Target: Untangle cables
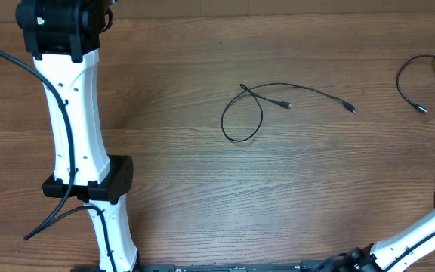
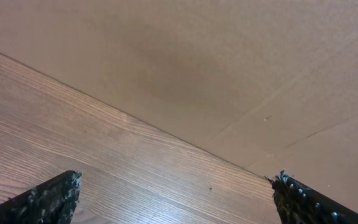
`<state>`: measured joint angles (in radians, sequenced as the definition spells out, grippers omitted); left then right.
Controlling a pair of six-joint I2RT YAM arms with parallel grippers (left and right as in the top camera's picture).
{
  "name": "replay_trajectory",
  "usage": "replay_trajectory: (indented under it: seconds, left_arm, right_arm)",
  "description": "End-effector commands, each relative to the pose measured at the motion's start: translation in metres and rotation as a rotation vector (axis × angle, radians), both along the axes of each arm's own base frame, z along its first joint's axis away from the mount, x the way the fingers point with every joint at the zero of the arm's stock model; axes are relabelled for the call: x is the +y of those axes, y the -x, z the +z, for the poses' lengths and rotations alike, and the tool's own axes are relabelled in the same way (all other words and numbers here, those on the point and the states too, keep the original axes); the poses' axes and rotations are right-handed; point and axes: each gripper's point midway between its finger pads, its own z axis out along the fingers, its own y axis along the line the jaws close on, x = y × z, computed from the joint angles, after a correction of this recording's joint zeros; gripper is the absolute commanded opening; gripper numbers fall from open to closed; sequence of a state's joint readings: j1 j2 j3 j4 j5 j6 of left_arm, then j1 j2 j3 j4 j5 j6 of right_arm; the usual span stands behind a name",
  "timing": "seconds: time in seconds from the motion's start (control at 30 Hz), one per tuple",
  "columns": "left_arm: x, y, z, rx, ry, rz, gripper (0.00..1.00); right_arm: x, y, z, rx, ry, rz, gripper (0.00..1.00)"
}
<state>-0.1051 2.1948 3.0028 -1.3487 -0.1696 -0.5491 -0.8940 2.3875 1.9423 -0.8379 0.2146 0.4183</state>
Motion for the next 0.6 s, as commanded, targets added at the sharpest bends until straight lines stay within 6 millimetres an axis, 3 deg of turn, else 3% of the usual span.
replay_trajectory:
  seconds: [0.0, 0.17, 0.4, 0.43, 0.47, 0.53, 0.57]
  left_arm:
    - [-0.002, -0.001, -0.002, 0.003, 0.007, 0.011, 1.0]
    - [-0.002, -0.001, -0.002, 0.003, 0.007, 0.011, 1.0]
    - [-0.002, -0.001, -0.002, 0.002, 0.017, 0.016, 1.0]
    - [-0.002, -0.001, -0.002, 0.001, 0.019, 0.017, 1.0]
    - [-0.002, -0.001, -0.002, 0.001, 0.023, 0.02, 1.0]
    - [-0.002, -0.001, -0.002, 0.001, 0.023, 0.02, 1.0]
    - [-0.002, -0.001, -0.002, 0.001, 0.023, 0.02, 1.0]
  right_arm:
    - [0.003, 0.003, -0.012, 0.014, -0.018, -0.028, 0.91]
    - [0.007, -0.002, -0.021, 0.023, -0.04, 0.064, 0.92]
    - [0.011, 0.004, -0.036, 0.047, -0.071, 0.035, 0.91]
    - [0.011, 0.003, -0.036, 0.045, -0.067, 0.037, 0.87]
    - [0.01, 0.003, -0.036, 0.043, -0.066, 0.037, 0.75]
    - [0.01, 0.002, -0.036, 0.042, -0.066, 0.036, 0.37]
    - [0.01, 0.002, -0.036, 0.042, -0.066, 0.036, 0.24]
